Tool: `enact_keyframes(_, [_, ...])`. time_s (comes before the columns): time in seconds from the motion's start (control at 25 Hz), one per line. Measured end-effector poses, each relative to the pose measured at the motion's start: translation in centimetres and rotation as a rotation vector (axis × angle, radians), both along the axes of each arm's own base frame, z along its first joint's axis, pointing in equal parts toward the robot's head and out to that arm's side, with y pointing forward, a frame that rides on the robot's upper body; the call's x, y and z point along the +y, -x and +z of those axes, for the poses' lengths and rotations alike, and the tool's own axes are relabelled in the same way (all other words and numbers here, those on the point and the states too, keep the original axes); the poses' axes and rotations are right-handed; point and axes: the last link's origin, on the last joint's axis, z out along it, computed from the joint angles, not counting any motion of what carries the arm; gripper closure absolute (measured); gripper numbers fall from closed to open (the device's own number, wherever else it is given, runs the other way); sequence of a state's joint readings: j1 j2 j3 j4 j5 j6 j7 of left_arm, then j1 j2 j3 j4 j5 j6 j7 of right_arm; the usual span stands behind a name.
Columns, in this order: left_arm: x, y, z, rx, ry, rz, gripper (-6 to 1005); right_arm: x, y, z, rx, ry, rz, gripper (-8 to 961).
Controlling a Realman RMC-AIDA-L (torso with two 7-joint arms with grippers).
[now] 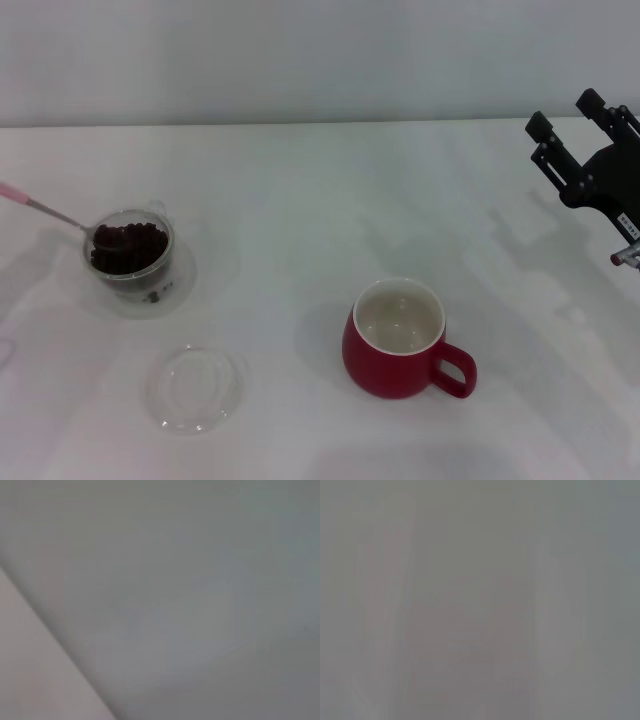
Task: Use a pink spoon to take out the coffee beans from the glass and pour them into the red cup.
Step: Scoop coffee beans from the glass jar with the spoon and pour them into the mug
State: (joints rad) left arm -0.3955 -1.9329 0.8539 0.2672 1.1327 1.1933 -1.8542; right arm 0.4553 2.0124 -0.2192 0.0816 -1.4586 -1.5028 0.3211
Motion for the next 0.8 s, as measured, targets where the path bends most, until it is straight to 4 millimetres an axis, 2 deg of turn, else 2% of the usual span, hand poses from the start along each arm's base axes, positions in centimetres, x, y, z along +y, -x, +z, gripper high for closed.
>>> enact_keyframes(0.28, [-0.2,-1.5,0.2,-0.022,-0.002,-0.101,873,0.4,0.4,0.2,-0.003,-0.006,0.019,268])
enact_keyframes(0.32, [-0.2,-2.4,0.1,-0.031,0.01,-0.158,873,0.6,0.6,0.3,-0.007,-0.009,0.026,268])
enact_keyframes(0.48, [-0.1,-4.2,0.0,-0.05,0.044,-0.259,873,0.9,0.8,0.3,-0.011,-0.011,0.036,267])
enact_keyframes(0.8, [0.9,-7.5,-0.7,-0.087,0.175,-0.398,872,1.2,1.2,0.4,-0.012,-0.013,0.049,269])
